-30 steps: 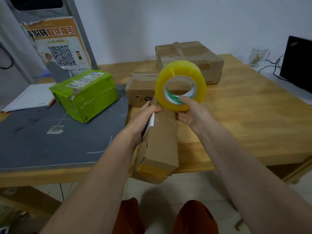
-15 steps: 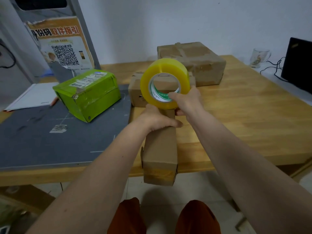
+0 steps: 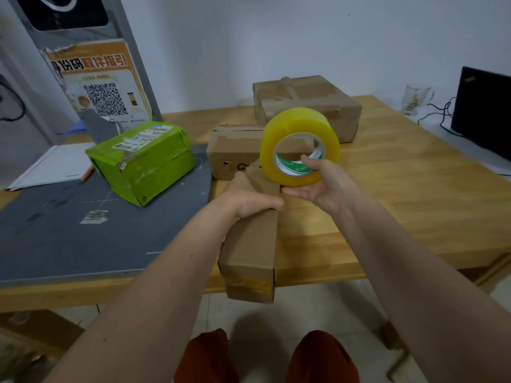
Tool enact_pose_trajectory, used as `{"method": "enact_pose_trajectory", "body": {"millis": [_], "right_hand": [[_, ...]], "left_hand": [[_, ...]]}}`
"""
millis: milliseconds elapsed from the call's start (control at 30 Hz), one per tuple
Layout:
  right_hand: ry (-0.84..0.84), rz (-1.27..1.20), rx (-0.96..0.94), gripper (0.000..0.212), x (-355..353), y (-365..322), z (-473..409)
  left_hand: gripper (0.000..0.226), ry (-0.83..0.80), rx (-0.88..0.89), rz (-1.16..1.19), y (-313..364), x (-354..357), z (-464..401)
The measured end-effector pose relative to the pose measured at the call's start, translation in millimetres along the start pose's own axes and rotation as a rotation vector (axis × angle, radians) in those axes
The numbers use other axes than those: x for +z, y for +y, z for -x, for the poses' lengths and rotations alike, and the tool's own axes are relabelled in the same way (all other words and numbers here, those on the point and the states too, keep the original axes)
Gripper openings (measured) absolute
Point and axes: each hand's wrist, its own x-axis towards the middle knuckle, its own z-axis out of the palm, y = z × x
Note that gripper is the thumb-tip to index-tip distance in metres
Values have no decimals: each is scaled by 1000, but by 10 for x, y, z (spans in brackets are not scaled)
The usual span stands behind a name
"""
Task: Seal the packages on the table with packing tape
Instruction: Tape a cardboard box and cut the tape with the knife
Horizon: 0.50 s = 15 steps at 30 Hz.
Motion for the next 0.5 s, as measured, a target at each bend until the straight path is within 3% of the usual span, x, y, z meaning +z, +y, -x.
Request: {"method": "enact_pose_trajectory", "body": {"millis": [367,500], "right_hand": [[136,125,76,49,179,137,-87],[116,101,72,52,170,120,-130]], "left_hand": [[105,94,-18,-40,-23,62,-41],[106,75,-34,5,-18,27,-49]]}}
